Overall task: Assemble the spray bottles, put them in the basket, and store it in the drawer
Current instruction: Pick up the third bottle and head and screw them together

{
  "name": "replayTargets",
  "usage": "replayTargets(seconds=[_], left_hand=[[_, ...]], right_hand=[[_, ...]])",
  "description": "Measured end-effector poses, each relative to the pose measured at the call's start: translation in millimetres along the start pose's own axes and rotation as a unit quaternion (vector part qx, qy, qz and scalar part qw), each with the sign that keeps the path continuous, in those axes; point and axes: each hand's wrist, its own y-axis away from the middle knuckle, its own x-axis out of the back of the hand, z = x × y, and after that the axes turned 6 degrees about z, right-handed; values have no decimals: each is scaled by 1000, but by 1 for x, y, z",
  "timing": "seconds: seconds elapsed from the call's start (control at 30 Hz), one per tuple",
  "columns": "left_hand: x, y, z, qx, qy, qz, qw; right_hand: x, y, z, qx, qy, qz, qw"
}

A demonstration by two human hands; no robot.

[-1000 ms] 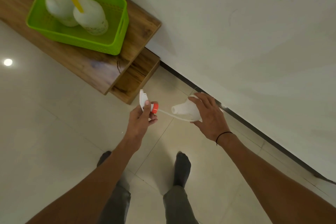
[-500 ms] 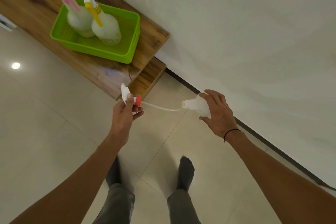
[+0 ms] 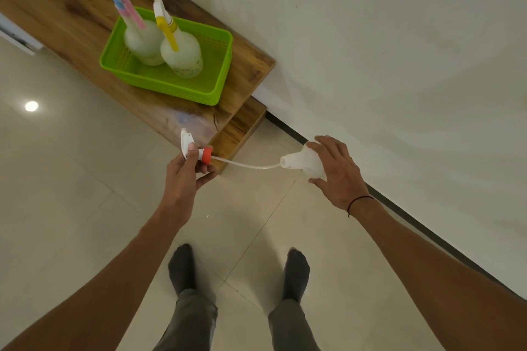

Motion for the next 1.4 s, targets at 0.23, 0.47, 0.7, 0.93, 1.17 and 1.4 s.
replayTargets(seconds=[0.23, 0.47, 0.7, 0.93, 1.17, 1.4], left_hand=[[5, -4, 2, -4, -5, -6, 1000], [-2, 0, 13, -14, -6, -14, 1000], [-7, 4, 17, -28, -12, -28, 999], [9, -3, 19, -16, -30, -42, 999], [9, -4, 18, -44, -56, -54, 996], [17, -17, 28, -14, -38, -63, 997]], right_hand=[[-3, -16, -25, 50, -5, -6, 999], [-13, -33, -67, 79, -30, 1, 996], [-23, -47, -101, 82, -72, 17, 994], [-25, -52, -111, 87, -77, 3, 993], [-24, -57, -123, 72, -106, -7, 992], [-19, -64, -130, 69, -150, 6, 986]])
